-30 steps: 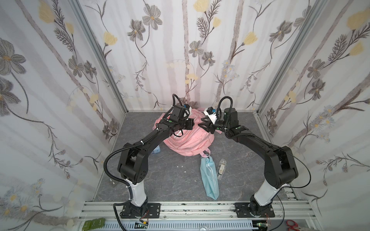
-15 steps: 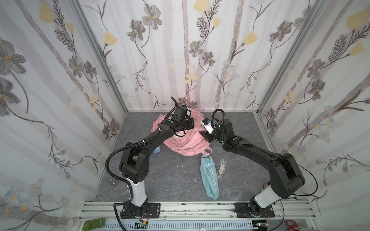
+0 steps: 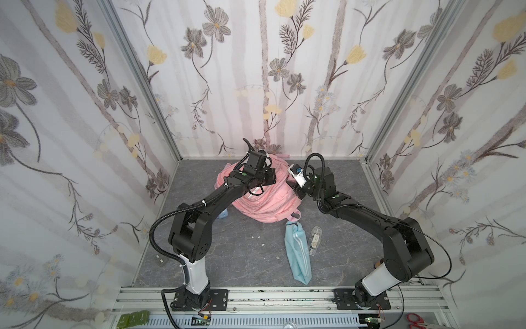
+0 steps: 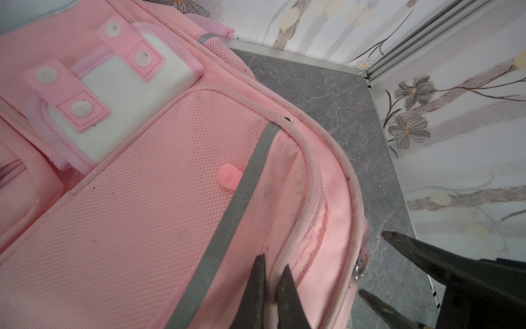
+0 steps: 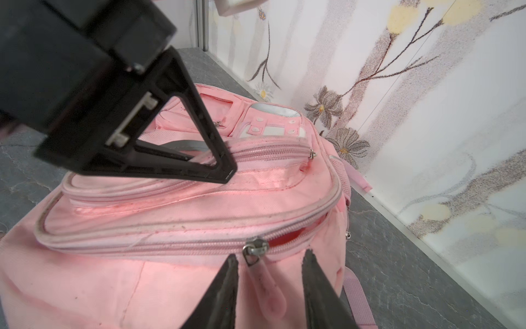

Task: Pack books, pencil case, and school supplies into a backpack
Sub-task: Unzip the student bag at the top-center of the table.

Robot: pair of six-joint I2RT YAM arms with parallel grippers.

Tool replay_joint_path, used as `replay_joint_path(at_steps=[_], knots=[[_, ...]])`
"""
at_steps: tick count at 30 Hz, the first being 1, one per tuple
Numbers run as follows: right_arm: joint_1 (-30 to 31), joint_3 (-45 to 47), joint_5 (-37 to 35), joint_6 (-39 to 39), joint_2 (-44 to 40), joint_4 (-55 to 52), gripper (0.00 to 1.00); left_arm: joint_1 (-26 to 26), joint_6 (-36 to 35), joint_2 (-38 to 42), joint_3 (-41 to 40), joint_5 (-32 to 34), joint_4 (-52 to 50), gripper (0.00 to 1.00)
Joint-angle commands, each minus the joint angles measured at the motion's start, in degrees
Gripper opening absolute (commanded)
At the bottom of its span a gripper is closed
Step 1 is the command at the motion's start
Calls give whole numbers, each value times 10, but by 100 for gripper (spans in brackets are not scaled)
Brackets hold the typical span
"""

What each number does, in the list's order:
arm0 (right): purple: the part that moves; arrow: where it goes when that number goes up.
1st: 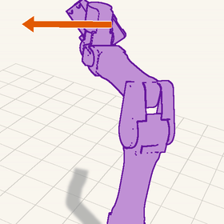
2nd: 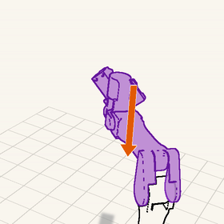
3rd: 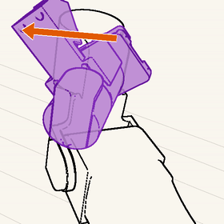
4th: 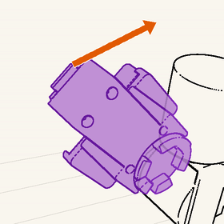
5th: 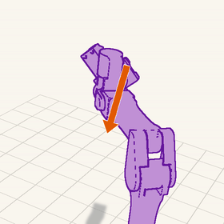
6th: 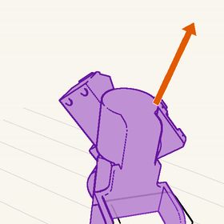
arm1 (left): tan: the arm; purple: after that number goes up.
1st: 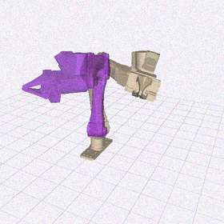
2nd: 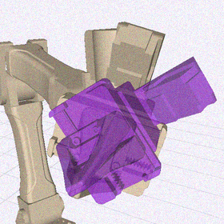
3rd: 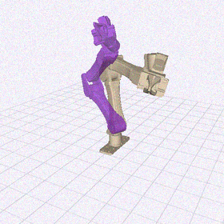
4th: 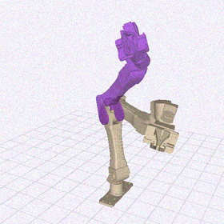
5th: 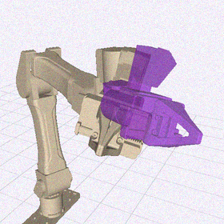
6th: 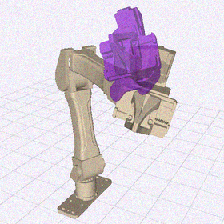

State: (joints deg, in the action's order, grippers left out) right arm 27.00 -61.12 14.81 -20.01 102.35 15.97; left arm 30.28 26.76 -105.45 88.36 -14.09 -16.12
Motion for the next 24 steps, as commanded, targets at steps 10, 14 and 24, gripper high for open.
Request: replay_joint_path(at_steps=[10, 14, 24], knots=[[-10, -1, 102, -13, 24, -17, 33, 1, 3, 0, 19, -15, 17, 0], [-10, -5, 110, -11, 32, -28, 36, 1, 7, -5, 21, -15, 15, 0], [-11, -26, 126, -13, 39, -70, 8, 0, 11, -4, 23, -7, 7, 0]])
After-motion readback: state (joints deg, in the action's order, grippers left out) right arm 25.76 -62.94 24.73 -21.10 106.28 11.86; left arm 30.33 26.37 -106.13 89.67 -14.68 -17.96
